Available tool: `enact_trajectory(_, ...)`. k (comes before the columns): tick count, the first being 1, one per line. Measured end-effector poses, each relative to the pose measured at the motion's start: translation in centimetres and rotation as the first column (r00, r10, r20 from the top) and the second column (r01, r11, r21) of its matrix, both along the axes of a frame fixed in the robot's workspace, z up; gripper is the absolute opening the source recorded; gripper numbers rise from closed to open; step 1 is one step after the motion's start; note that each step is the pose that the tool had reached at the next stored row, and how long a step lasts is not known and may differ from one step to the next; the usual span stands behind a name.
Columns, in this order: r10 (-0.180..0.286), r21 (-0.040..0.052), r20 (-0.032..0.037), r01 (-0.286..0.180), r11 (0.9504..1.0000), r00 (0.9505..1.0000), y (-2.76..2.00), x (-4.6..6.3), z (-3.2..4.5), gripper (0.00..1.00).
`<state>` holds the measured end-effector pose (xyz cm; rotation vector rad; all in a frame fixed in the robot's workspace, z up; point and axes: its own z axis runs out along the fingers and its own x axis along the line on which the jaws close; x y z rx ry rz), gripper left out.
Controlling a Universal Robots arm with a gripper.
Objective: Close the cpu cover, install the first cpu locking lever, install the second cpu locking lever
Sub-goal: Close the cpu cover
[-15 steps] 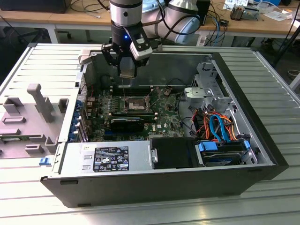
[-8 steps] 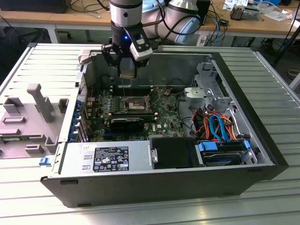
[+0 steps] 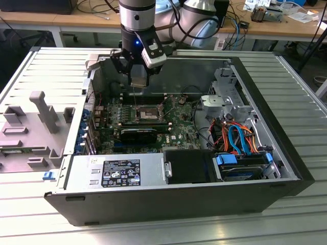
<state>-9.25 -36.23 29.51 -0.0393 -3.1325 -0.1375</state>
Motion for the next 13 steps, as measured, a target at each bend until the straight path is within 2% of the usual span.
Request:
enact_trajectory(4, 0.0, -0.0004, 0.0001, 0.0, 1.0, 1.0, -0.22, 0.0, -0.06, 0.55)
enact_trajectory(13, 0.0, -0.0016, -0.0001, 0.0, 1.0, 1.0, -0.34, 0.0, -0.18, 0.55)
